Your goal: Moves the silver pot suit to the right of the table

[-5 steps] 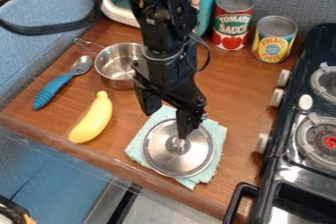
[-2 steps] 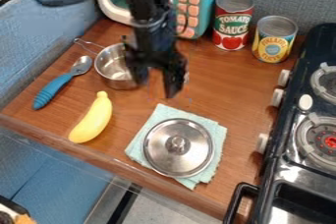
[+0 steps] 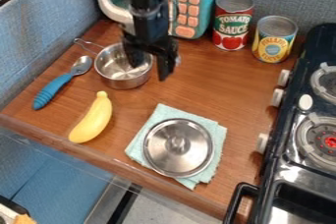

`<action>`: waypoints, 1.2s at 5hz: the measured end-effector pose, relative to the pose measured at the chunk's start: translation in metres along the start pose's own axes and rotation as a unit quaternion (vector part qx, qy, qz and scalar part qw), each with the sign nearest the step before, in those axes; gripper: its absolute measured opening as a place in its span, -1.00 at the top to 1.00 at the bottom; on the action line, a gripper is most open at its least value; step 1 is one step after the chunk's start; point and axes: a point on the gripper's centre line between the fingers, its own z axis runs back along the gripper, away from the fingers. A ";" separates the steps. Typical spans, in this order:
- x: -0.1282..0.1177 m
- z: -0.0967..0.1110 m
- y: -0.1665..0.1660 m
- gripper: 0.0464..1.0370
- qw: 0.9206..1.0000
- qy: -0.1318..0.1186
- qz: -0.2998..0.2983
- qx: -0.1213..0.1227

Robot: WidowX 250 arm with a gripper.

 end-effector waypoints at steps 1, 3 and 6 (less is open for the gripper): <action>0.000 -0.032 0.003 -0.79 0.999 0.032 -0.009 -0.001; -0.007 -0.037 0.004 0.44 0.999 0.041 -0.009 0.005; -0.004 -0.010 0.002 0.94 0.999 0.033 0.013 0.020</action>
